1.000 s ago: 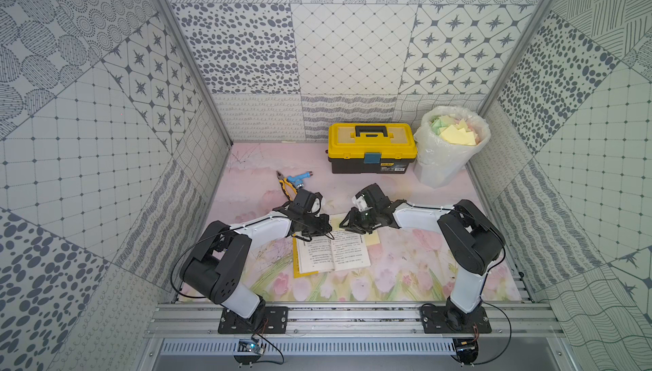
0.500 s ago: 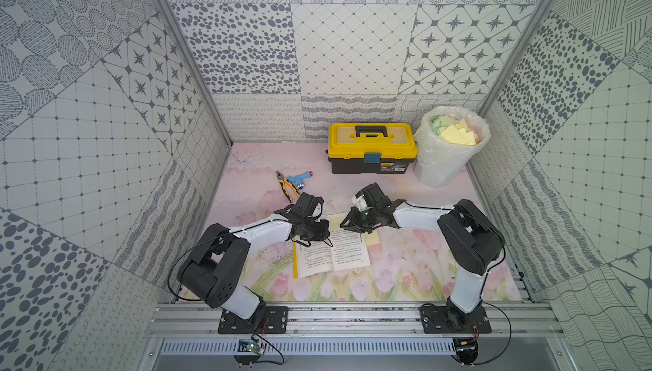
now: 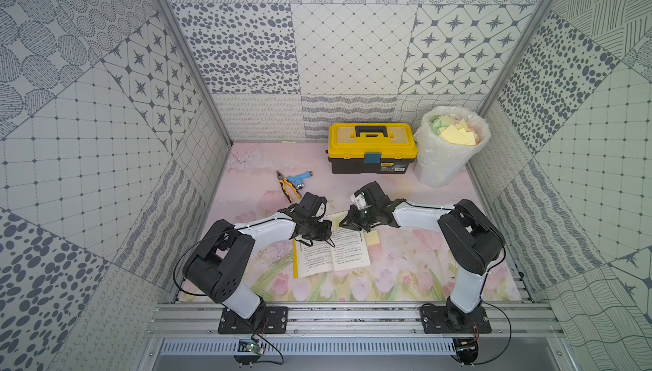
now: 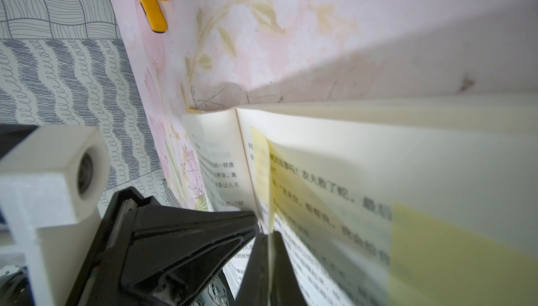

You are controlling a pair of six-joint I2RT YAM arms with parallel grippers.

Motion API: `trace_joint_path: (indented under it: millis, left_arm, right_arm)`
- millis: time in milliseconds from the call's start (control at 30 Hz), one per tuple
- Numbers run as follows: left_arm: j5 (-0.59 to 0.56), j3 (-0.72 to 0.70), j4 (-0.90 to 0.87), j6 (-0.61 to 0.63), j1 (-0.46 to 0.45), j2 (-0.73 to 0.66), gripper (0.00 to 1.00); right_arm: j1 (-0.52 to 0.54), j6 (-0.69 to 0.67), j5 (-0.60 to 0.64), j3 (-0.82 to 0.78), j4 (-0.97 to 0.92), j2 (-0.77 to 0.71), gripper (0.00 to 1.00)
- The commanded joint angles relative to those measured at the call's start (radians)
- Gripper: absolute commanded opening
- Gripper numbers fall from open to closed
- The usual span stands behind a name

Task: Peel off the used sticky note
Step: Tear off the note from the book, then place the note in the trash bin.

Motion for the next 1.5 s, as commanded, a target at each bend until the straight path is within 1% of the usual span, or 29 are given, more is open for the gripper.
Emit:
trace_joint_path:
  millis: [0,200,467,700,900,1067,1233,1433,1467]
  left_arm:
    - [-0.112,-0.001,-0.130,0.041,0.000,0.009,0.00]
    - [-0.112,-0.013,-0.121,0.042,-0.001,-0.004,0.00]
    - [-0.107,-0.021,-0.112,0.045,-0.001,-0.016,0.00]
    - [-0.098,-0.020,-0.107,0.052,-0.003,-0.023,0.00]
    - [-0.080,-0.017,-0.093,0.056,-0.005,-0.032,0.00]
    - [-0.059,-0.014,-0.078,0.056,-0.011,-0.044,0.00]
    - [-0.036,-0.011,-0.061,0.053,-0.014,-0.060,0.00]
    - [-0.019,0.000,-0.055,0.050,-0.019,-0.057,0.00]
    - [-0.018,0.002,-0.055,0.050,-0.022,-0.056,0.00]
  right_arm:
    - [-0.004,0.043,-0.028,0.006,0.078,0.000,0.00]
    - [-0.016,0.097,-0.037,-0.013,0.129,-0.021,0.00]
    - [-0.032,0.121,-0.032,-0.018,0.146,-0.047,0.00]
    - [-0.046,0.121,-0.018,-0.015,0.136,-0.090,0.00]
    - [-0.080,0.073,0.007,-0.001,0.064,-0.155,0.00]
    - [-0.127,0.017,0.033,0.026,-0.022,-0.240,0.00]
    - [-0.198,-0.043,0.056,0.067,-0.114,-0.328,0.00]
    - [-0.325,-0.104,0.073,0.137,-0.216,-0.416,0.00]
    - [-0.361,-0.116,0.070,0.160,-0.235,-0.429,0.00]
